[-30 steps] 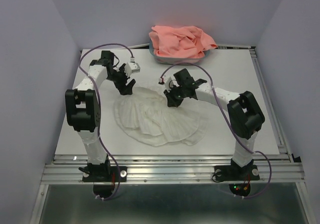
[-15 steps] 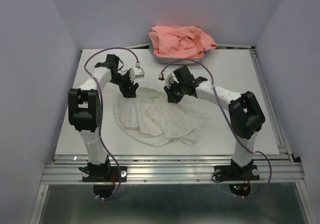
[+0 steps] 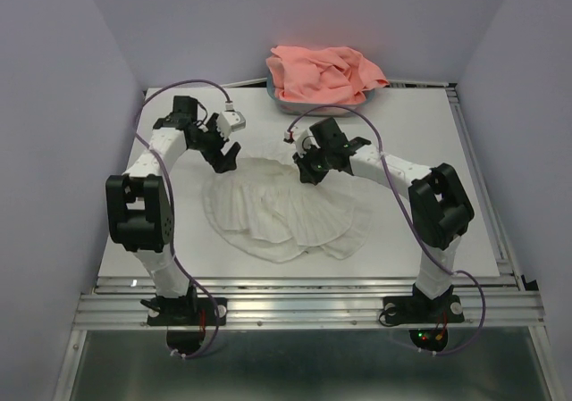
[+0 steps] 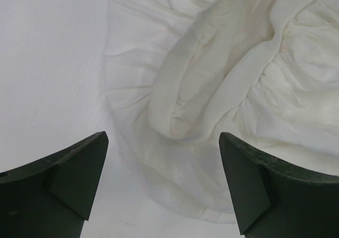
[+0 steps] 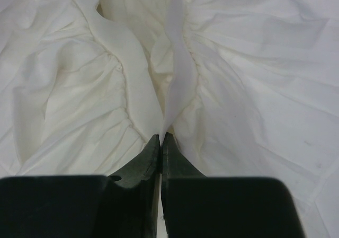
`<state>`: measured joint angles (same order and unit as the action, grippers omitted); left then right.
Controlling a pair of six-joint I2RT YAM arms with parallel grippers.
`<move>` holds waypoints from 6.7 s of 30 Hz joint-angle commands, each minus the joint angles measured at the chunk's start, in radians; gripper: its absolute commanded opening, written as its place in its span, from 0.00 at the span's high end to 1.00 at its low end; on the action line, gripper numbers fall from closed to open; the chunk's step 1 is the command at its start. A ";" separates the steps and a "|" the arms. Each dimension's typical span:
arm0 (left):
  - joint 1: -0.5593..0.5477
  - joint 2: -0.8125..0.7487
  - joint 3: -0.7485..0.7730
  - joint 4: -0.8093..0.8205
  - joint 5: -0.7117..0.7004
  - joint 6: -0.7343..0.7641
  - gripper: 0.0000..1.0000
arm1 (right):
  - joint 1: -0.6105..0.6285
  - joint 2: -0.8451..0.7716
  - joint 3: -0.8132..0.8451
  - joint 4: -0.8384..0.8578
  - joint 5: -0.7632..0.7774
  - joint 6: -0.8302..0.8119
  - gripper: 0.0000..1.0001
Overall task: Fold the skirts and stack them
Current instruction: Flatten the skirt out
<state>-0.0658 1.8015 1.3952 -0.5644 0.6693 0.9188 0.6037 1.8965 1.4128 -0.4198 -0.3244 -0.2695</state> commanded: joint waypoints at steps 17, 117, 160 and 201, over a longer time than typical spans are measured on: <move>-0.008 0.073 0.031 -0.032 0.046 -0.061 0.10 | 0.008 -0.042 0.051 0.015 0.024 0.016 0.99; 0.222 -0.692 -0.597 0.963 -0.703 -0.298 1.00 | -0.047 0.565 0.692 1.117 0.148 -0.174 0.99; -0.977 -0.137 -0.310 0.648 -0.412 -0.343 0.66 | -0.625 -0.161 -0.632 1.301 0.013 -0.600 0.28; -0.309 -0.378 -0.364 0.557 -0.344 -0.768 0.19 | -0.303 0.150 0.188 -0.237 -0.238 0.388 0.85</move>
<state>-0.4080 1.4651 1.0508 -0.0414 0.3344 0.1734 0.2478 2.0510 1.4956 -0.6537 -0.5415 0.1596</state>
